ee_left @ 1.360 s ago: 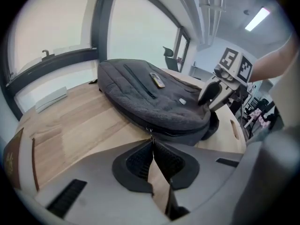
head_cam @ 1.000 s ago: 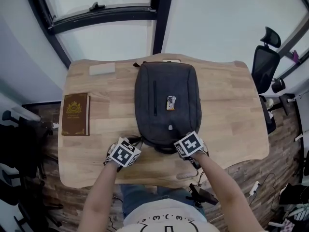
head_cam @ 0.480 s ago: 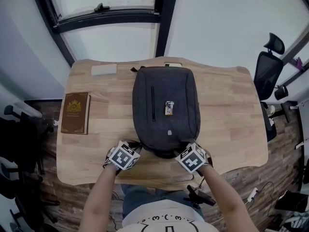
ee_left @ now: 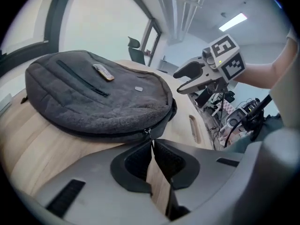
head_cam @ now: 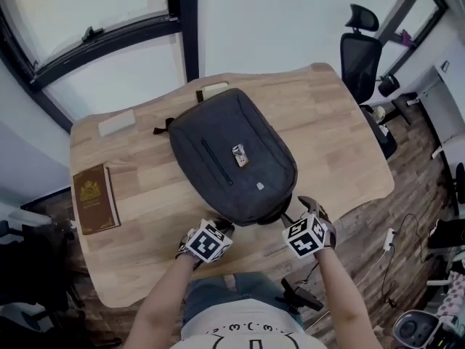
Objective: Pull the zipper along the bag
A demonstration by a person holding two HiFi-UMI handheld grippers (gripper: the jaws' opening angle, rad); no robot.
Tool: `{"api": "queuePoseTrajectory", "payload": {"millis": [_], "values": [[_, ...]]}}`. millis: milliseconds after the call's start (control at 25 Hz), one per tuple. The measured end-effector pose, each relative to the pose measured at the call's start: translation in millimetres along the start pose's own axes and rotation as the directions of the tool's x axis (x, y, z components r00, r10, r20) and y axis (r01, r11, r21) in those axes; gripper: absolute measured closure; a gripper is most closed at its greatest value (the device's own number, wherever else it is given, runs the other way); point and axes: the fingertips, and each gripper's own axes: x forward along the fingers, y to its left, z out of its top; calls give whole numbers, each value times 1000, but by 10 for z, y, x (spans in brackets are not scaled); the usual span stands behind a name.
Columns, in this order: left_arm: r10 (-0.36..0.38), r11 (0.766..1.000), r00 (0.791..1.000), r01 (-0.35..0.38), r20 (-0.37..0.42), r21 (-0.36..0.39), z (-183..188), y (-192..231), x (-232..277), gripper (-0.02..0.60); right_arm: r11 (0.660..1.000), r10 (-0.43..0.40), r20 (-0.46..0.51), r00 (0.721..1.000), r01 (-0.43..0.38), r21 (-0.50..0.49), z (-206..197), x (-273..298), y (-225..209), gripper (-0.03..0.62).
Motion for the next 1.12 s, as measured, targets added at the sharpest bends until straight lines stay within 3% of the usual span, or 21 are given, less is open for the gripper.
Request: {"api": "queuePoseTrajectory", "payload": {"millis": [40,120,280,440,520,600,680,800,960,1040,1120], "values": [[-21,1000,1000,21,-1,7,42,-54,51,561,995,18,16,1000,-20,97,-42,-60,52,267],[-60,998,998,60,3,13,128,-163,156,561,953,52,71,996,-70,293,-79,-165,184,272],[-96,995,995,95,11,30,324,-347,384,561,796,73,162,984,-155,585,-176,-248,403,303],[-113,991,994,113,-11,74,466,-496,537,561,684,64,187,980,-180,708,-312,-261,536,326],[-111,984,993,116,-44,134,449,-549,552,556,631,56,204,977,-193,751,-355,-279,583,329],[-126,966,989,141,-79,215,386,-609,490,481,587,50,231,972,-215,781,-347,-301,646,329],[-139,944,986,160,-94,289,327,-632,369,438,571,48,250,967,-231,788,-293,-309,726,329],[-126,915,989,146,-80,375,302,-515,127,411,578,43,262,964,-238,781,-167,-270,860,328],[-53,904,998,61,-32,424,316,-174,-207,318,583,5,254,967,-209,785,-35,-207,976,279],[-11,898,1000,11,-3,439,321,7,-370,304,589,-3,237,971,-190,786,-1,-172,1043,223],[19,881,1000,-26,19,473,341,175,-532,304,586,-18,224,974,-171,792,42,-133,1097,215]]}}
